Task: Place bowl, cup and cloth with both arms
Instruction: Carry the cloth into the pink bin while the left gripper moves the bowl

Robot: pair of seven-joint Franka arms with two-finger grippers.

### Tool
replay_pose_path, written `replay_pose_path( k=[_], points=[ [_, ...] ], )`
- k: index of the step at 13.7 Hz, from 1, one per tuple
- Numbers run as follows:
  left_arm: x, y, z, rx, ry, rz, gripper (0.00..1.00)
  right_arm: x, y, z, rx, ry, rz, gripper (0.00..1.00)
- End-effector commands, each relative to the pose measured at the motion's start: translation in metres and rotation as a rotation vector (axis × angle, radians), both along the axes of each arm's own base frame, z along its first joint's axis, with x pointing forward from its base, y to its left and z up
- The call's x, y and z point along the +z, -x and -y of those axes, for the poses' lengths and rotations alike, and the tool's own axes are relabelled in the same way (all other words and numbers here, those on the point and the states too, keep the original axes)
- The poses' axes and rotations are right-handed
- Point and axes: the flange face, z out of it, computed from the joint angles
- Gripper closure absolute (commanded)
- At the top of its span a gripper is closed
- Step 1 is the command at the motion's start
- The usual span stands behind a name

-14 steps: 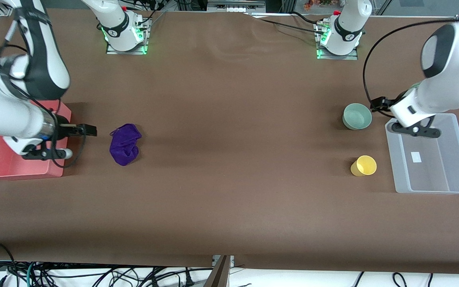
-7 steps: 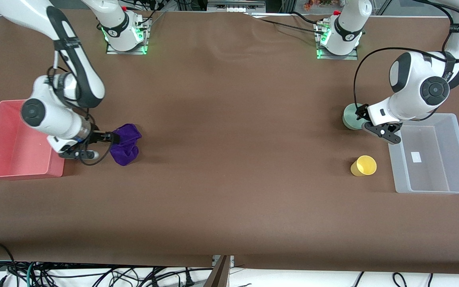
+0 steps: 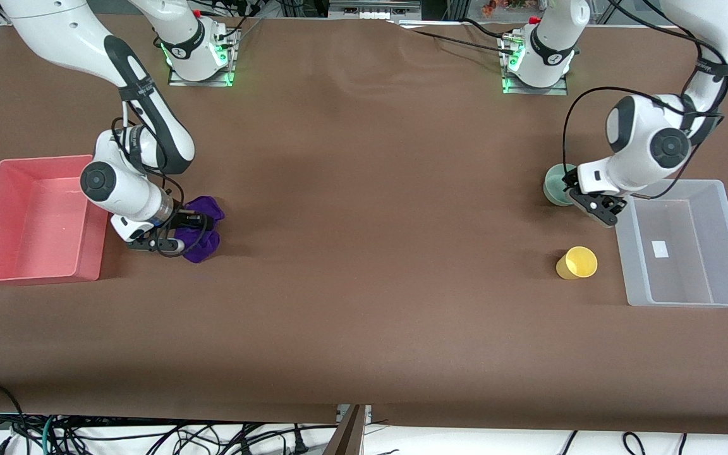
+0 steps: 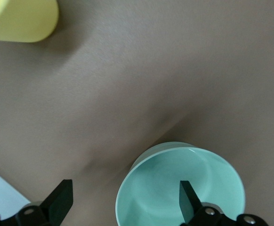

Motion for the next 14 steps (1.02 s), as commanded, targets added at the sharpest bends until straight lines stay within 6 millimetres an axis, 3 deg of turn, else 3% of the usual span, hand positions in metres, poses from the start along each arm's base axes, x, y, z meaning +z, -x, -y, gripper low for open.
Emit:
replay_pose_path(
  k=[1,4,6,10,12,14],
  points=[
    [-0.021,0.008,-0.006,-0.034,-0.004,-0.002,0.23,0.003,0.005,-0.003,-0.002,-0.006,-0.005,1.00],
    [-0.033,0.009,-0.006,-0.047,0.003,-0.012,1.00,0.023,-0.005,-0.002,0.011,-0.005,-0.021,1.00],
    [-0.029,0.006,-0.005,-0.104,0.007,-0.005,1.00,0.069,-0.018,0.004,0.014,0.003,-0.050,1.00],
    [-0.017,0.000,-0.005,-0.126,0.004,0.015,1.00,0.218,-0.049,0.041,0.119,-0.006,-0.230,1.00],
    [0.007,-0.010,-0.008,-0.138,-0.008,0.033,1.00,0.269,-0.047,0.095,0.153,-0.014,-0.261,1.00],
    [0.040,-0.029,-0.012,-0.133,-0.026,-0.008,1.00,0.294,-0.032,0.157,0.212,-0.004,-0.292,1.00]
  ],
)
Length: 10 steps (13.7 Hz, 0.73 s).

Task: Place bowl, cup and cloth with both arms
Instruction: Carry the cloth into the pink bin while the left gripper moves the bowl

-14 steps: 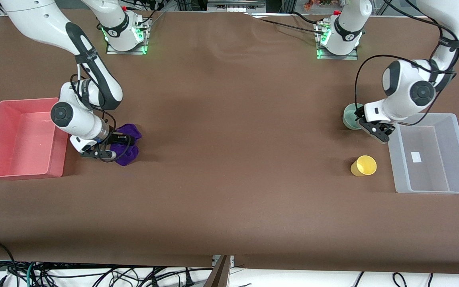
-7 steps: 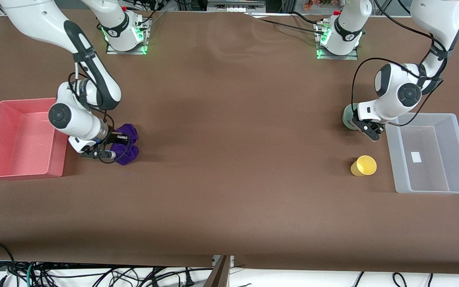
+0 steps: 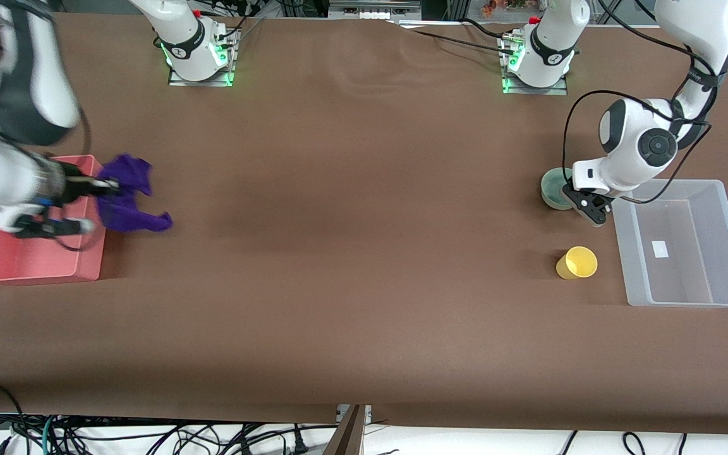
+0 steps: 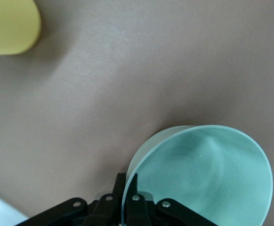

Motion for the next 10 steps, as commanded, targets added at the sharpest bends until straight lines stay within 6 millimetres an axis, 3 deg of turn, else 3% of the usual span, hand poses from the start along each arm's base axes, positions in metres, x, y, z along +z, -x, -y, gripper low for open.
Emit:
replay_pose_path(
  k=[1,3,5,6,8,10],
  points=[
    [0.059,-0.034,-0.008,-0.015,-0.040,-0.056,1.00,0.013,0.013,0.088,0.110,0.016,-0.042,1.00],
    [0.103,-0.061,-0.016,-0.008,-0.050,-0.121,1.00,-0.004,0.021,0.146,0.162,0.032,-0.023,1.00],
    [0.141,-0.081,-0.028,-0.026,-0.056,-0.149,1.00,-0.036,0.033,0.184,0.173,0.028,-0.010,1.00],
    [0.150,-0.087,-0.041,-0.046,-0.055,-0.164,1.00,-0.053,0.038,0.198,0.175,0.023,-0.014,1.00],
    [0.165,-0.097,-0.089,-0.073,-0.040,-0.152,1.00,-0.088,0.052,0.229,0.195,0.045,-0.007,1.00],
    [0.159,-0.103,-0.151,-0.091,-0.054,-0.160,1.00,-0.124,0.062,0.247,0.208,0.059,0.007,1.00]
  ],
)
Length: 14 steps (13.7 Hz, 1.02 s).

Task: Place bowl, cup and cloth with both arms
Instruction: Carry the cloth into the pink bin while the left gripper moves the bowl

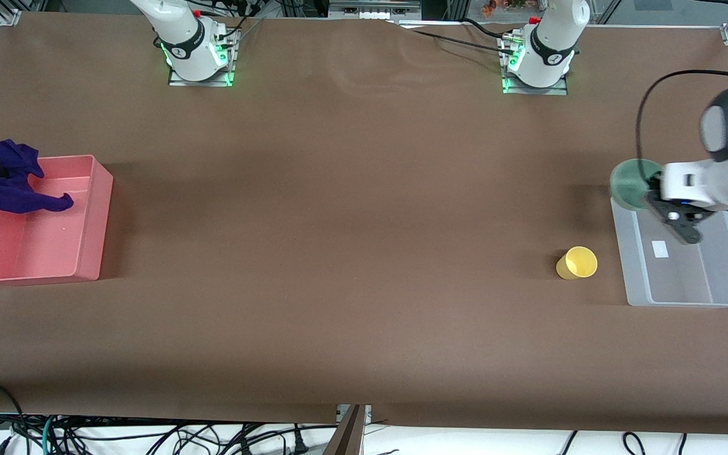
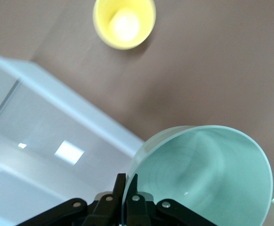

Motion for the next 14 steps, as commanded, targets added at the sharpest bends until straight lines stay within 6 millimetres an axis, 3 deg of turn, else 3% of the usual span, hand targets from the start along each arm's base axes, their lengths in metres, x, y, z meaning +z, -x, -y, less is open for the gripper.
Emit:
replay_pose_path(
  k=[1,3,5,7,9,11,12,13,14],
  points=[
    [-0.024,-0.015,-0.089,-0.013,-0.002,-0.039,1.00,-0.044,0.016,0.018,0.023,0.020,0.003,1.00],
    [-0.061,-0.017,-0.140,0.020,0.033,-0.061,1.00,-0.083,0.026,0.030,-0.004,0.017,-0.028,1.00],
    [-0.101,-0.022,-0.168,0.025,0.045,-0.031,1.00,-0.102,0.036,0.029,-0.016,0.015,-0.036,1.00],
    [-0.135,-0.030,-0.170,0.024,0.058,0.026,1.00,-0.120,0.037,0.028,-0.015,0.023,-0.035,1.00],
    [-0.165,-0.032,-0.168,0.035,0.104,0.040,1.00,-0.151,0.039,0.026,-0.010,0.032,-0.008,1.00],
    [-0.173,-0.036,-0.166,0.033,0.103,0.075,1.00,-0.181,0.040,0.026,-0.028,0.031,0.021,1.00],
    [-0.174,-0.037,-0.165,0.033,0.106,0.074,0.84,-0.186,0.038,0.026,-0.034,0.032,0.034,1.00],
    [-0.173,-0.037,-0.164,0.036,0.104,0.076,0.30,-0.189,0.034,0.024,-0.033,0.036,0.052,1.00],
    [-0.169,-0.038,-0.165,0.033,0.107,0.077,0.00,-0.191,0.032,0.023,-0.029,0.040,0.061,1.00]
  ],
)
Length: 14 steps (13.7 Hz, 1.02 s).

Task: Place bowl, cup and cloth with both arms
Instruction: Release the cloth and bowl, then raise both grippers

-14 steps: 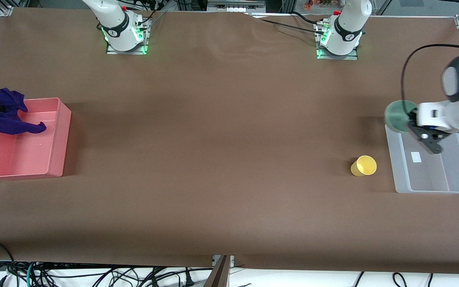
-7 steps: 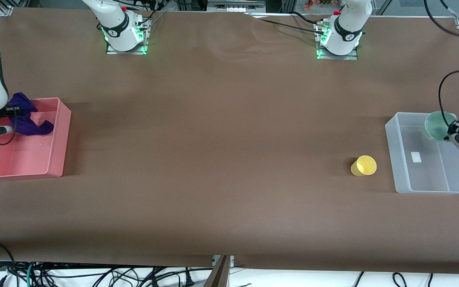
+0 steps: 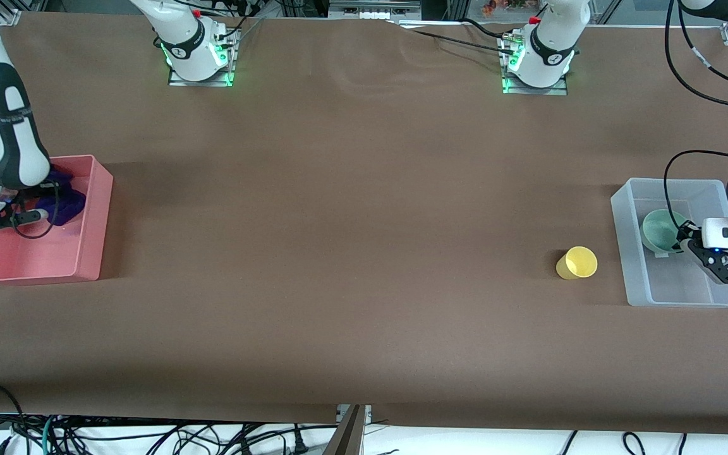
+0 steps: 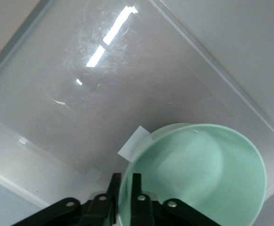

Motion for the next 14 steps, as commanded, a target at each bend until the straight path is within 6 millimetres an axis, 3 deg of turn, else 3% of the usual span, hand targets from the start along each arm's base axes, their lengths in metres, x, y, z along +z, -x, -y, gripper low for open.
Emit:
replay_pose_path(
  k=[1,3,4,5,6,8,9,10,12,14],
  points=[
    [0.020,-0.007,-0.002,-0.007,0.024,0.021,0.00,-0.002,-0.008,-0.003,-0.024,0.001,0.047,1.00],
    [0.062,-0.010,0.012,0.006,0.049,0.009,0.00,0.004,-0.022,-0.012,-0.024,0.000,0.076,1.00],
    [0.093,-0.012,0.019,0.000,0.052,0.011,0.00,0.005,-0.026,-0.015,-0.018,-0.001,0.083,0.86],
    [0.120,-0.015,0.033,0.007,0.057,0.008,0.00,0.008,-0.029,-0.015,-0.021,0.000,0.091,0.15],
    [0.147,-0.015,0.046,0.041,0.054,0.003,0.00,0.019,-0.034,-0.015,-0.024,-0.005,0.111,0.00],
    [0.186,-0.015,0.084,0.177,0.044,-0.017,0.00,0.073,-0.055,-0.026,-0.014,-0.028,0.165,0.00],
    [0.195,-0.018,0.105,0.261,0.036,-0.030,0.00,0.109,-0.064,-0.031,-0.013,-0.051,0.155,0.00],
    [0.193,-0.020,0.120,0.350,0.028,-0.041,0.00,0.141,-0.071,-0.034,-0.016,-0.072,0.133,0.00],
    [0.168,-0.034,0.150,0.498,0.009,-0.038,0.00,0.196,-0.084,-0.037,-0.015,-0.091,0.105,0.00],
    [0.138,-0.045,0.194,0.609,-0.013,-0.010,0.00,0.256,-0.094,-0.067,0.034,-0.111,0.121,0.00]
  ],
)
